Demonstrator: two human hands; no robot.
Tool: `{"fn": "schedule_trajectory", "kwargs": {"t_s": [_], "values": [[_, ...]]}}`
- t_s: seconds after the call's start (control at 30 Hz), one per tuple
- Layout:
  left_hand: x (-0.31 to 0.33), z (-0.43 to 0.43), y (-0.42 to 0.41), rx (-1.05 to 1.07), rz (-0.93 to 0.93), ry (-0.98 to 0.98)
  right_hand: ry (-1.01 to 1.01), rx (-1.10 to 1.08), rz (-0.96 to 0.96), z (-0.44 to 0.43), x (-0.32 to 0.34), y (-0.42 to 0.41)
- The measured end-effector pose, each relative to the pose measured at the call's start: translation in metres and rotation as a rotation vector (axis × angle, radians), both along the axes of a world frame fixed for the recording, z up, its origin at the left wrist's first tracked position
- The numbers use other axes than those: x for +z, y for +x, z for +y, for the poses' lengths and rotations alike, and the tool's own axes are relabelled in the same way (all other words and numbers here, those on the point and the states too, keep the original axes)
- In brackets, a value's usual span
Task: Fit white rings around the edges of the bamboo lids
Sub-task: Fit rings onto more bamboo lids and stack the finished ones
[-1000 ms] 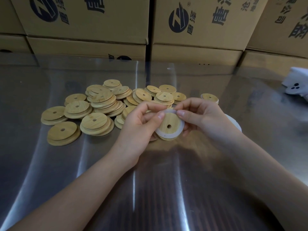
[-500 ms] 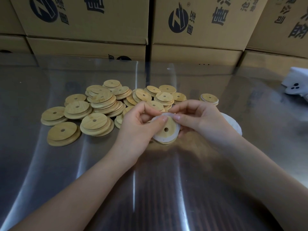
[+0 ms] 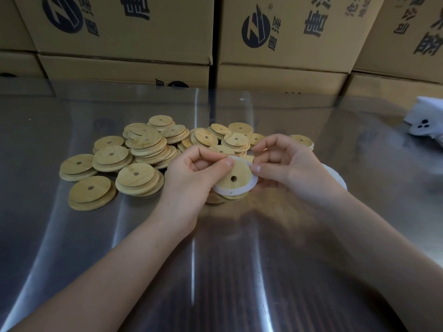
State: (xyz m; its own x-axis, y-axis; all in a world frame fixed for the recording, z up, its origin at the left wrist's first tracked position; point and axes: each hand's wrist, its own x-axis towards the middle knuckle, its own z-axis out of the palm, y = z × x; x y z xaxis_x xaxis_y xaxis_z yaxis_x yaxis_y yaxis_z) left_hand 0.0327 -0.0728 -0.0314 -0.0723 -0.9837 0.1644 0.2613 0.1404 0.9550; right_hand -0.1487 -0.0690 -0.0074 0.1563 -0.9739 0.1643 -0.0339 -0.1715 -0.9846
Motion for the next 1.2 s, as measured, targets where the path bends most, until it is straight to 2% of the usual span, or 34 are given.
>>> {"fn": "schedule_trajectory", "kwargs": {"t_s": [0.23, 0.5, 0.73, 0.93, 1.0, 1.2], "values": [[-0.001, 0.002, -0.004, 0.015, 0.103, 0.078, 0.044, 0.055, 0.034, -0.001, 0.005, -0.005], [-0.009, 0.003, -0.008, 0.025, 0.076, 0.028, 0.11, -0.038, 0.018, 0.001, -0.003, 0.002], [-0.006, 0.003, -0.006, 0.049, 0.01, -0.028, 0.283, -0.057, -0.009, 0.005, -0.006, 0.013], [-0.005, 0.007, -0.007, 0.001, -0.141, -0.13, 0.257, -0.157, -0.164, 0.006, -0.012, 0.018], [-0.005, 0.006, -0.006, 0.025, -0.244, -0.201, 0.192, -0.198, -0.126, 0.006, -0.012, 0.017], [-0.009, 0.006, -0.005, 0.055, -0.471, -0.311, -0.068, -0.23, 0.202, 0.005, -0.014, 0.017]]}}
